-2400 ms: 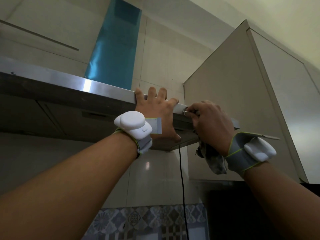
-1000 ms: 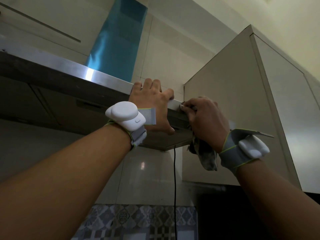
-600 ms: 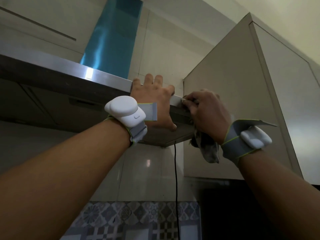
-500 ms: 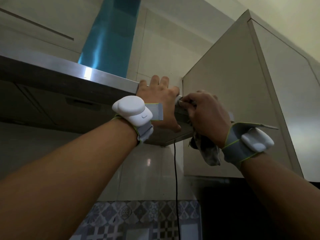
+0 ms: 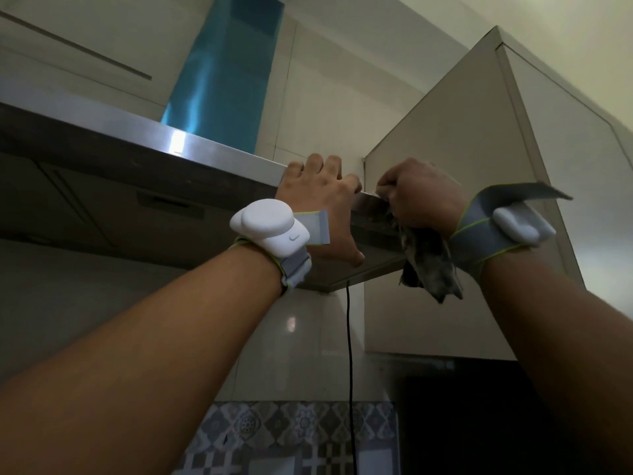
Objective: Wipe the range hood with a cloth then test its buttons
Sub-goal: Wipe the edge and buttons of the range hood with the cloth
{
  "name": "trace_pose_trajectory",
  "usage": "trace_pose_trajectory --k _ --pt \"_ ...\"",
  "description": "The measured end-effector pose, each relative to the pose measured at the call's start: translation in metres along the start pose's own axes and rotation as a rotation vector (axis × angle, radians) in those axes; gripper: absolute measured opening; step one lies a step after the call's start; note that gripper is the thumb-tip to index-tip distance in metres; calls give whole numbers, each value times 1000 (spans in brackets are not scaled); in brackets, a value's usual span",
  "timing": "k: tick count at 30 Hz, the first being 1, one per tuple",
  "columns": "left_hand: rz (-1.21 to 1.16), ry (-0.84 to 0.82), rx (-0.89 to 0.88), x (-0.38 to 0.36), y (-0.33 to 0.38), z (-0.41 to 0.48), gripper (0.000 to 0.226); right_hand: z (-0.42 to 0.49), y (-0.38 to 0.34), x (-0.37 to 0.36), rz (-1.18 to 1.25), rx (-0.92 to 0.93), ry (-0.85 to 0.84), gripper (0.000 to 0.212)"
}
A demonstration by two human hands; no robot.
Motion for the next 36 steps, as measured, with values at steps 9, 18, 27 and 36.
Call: trace_pose_trajectory --k 9,18,27,36 --pt "5 8 10 8 -2 -2 93 -13 -12 22 123 232 -64 19" --pt "3 -11 31 4 1 -1 95 -31 51 -5 210 0 154 9" --pt "37 18 35 1 0 2 98 -22 26 -9 119 101 162 17" --pt "17 -4 14 3 -3 2 98 -21 34 -3 51 27 123 16"
Point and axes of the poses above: each hand's wrist, its own z-axis towards the middle knuckle, its own x-axis out of the back of the hand, y = z × x, the point moved 3 cm from there along z, towards the middle knuckle, and after that the axes turned 5 degrees about -y, right-handed, at the moved point
